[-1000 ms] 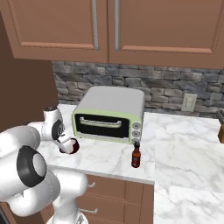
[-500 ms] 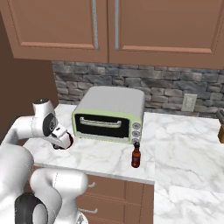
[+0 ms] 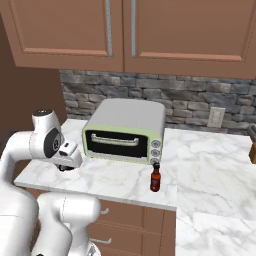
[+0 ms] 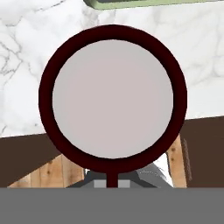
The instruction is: Pick the mug from the counter and place it inside the microwave. Then close the microwave.
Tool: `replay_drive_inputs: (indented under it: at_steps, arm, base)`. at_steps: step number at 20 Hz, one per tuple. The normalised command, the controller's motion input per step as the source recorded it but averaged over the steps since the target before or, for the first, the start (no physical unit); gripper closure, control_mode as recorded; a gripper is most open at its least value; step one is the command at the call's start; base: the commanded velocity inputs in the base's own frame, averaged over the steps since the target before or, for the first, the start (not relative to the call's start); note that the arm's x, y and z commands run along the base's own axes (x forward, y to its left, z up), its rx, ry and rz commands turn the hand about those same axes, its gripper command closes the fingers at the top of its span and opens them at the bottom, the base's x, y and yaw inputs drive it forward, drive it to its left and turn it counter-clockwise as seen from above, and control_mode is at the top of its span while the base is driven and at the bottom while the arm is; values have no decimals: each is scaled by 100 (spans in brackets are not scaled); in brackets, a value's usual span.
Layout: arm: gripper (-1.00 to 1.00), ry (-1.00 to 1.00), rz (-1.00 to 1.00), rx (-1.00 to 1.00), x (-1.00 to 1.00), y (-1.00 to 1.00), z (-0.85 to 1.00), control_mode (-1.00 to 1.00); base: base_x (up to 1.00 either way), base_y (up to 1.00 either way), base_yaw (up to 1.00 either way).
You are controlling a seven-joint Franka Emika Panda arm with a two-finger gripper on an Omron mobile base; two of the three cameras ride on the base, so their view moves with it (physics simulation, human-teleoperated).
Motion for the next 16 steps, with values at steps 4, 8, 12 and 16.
replay_drive_inputs:
  at_steps: [4,8,12,16]
  arm:
    - [100,0,18,0,-48,-19,36,-100]
    - [100,0,14,0,-62,-19,40,-100]
    - [100,-4,16,0,-90,-11,24,-100]
    - [100,-11,14,0,-82,-1,32,-100]
  base:
    - [0,0,0]
    - [0,0,0]
    - [0,0,0]
    - [0,0,0]
